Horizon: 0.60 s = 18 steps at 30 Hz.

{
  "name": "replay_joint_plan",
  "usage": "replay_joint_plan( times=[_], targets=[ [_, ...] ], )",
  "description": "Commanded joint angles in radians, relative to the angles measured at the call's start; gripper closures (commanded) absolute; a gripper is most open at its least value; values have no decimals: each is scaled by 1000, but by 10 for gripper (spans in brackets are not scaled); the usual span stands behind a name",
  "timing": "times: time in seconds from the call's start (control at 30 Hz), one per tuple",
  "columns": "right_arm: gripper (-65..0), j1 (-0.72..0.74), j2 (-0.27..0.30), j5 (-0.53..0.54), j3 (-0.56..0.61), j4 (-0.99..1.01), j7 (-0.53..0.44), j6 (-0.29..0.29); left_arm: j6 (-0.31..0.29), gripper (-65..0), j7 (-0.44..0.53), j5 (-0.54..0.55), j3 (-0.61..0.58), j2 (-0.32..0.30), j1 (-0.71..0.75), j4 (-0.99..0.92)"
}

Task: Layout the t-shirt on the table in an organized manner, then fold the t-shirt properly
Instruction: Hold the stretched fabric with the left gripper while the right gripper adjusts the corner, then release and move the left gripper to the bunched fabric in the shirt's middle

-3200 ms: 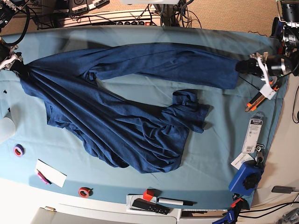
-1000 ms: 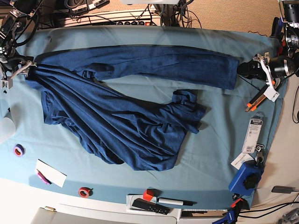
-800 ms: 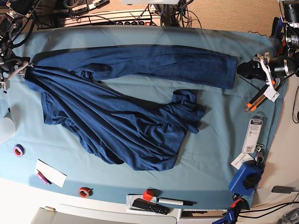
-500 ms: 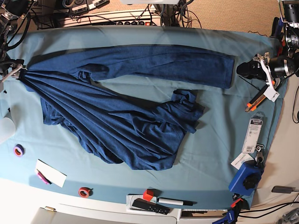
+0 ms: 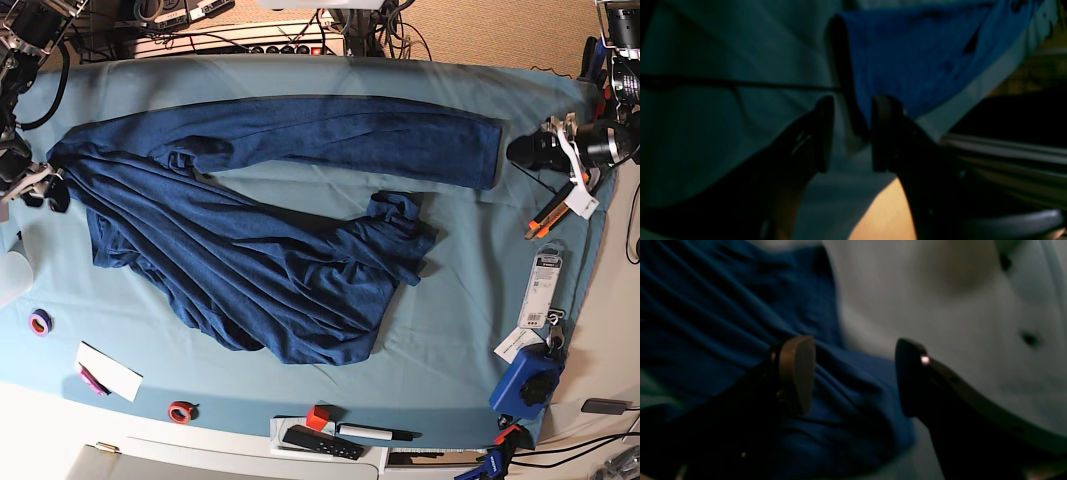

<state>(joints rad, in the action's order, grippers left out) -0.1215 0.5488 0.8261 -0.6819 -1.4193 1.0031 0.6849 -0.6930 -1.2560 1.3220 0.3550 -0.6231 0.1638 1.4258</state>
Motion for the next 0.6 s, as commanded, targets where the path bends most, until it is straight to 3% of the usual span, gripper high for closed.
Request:
replay_joint_plan(
  times=[0.0, 0.17, 0.4, 0.57],
  targets=[
    [-371, 19, 27, 67, -7, -14, -3, 13, -5, -201, 42, 25, 8, -16, -16, 13],
    [-371, 47, -27, 232, -6, -14, 87, 13, -5, -201, 68, 23, 8, 33, -127, 14],
    [-371, 46, -153, 235, -6, -14, 157, 13, -5, -200, 150, -148, 2, 145, -312, 14],
    [-371, 46, -192, 231, -4, -14, 170, 13, 6, -200, 270, -308, -137, 182, -381, 13]
  ],
)
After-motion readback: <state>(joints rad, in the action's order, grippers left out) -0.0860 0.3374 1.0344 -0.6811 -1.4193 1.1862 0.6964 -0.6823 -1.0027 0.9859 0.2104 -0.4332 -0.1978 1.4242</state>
